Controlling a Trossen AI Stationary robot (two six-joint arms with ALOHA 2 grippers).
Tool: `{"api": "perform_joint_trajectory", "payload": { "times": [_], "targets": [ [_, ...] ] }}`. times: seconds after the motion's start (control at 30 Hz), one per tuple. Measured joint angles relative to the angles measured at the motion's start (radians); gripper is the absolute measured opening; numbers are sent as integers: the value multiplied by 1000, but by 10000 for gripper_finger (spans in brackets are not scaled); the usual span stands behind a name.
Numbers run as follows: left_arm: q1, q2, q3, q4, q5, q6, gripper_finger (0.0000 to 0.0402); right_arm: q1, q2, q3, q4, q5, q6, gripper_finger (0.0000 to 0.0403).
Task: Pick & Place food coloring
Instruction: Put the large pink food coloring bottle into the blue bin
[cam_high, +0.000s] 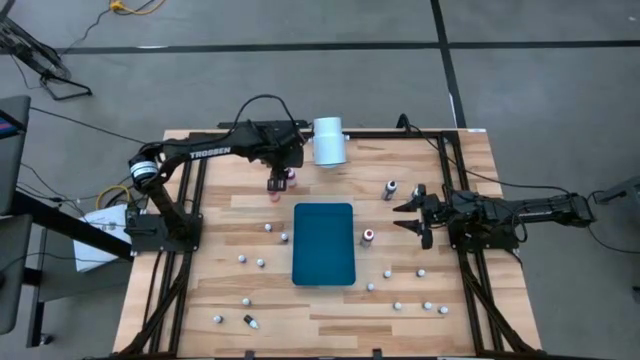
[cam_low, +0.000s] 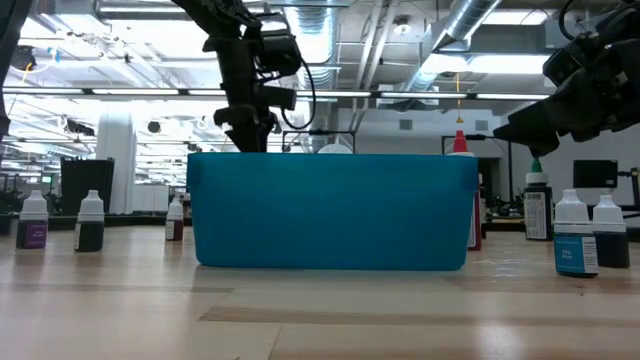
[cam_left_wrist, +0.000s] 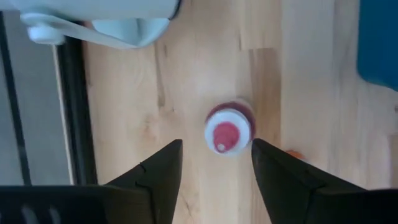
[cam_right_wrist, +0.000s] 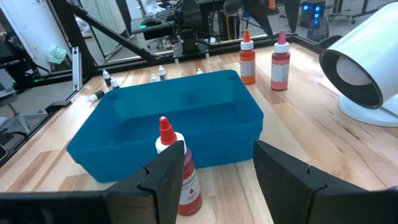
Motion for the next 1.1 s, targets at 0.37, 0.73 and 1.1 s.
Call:
{"api": "perform_joint_trajectory", "payload": {
  "times": [0.37,0.73,1.1],
  "targets": [
    [-3,23,2,30,8,12,234,0,0,0,0,0,0,184],
    [-2,24,2,28,7,8,235,0,0,0,0,0,0,184],
    [-2,-2,0,22,0,8,235,0,0,0,0,0,0,184]
  ]
}}
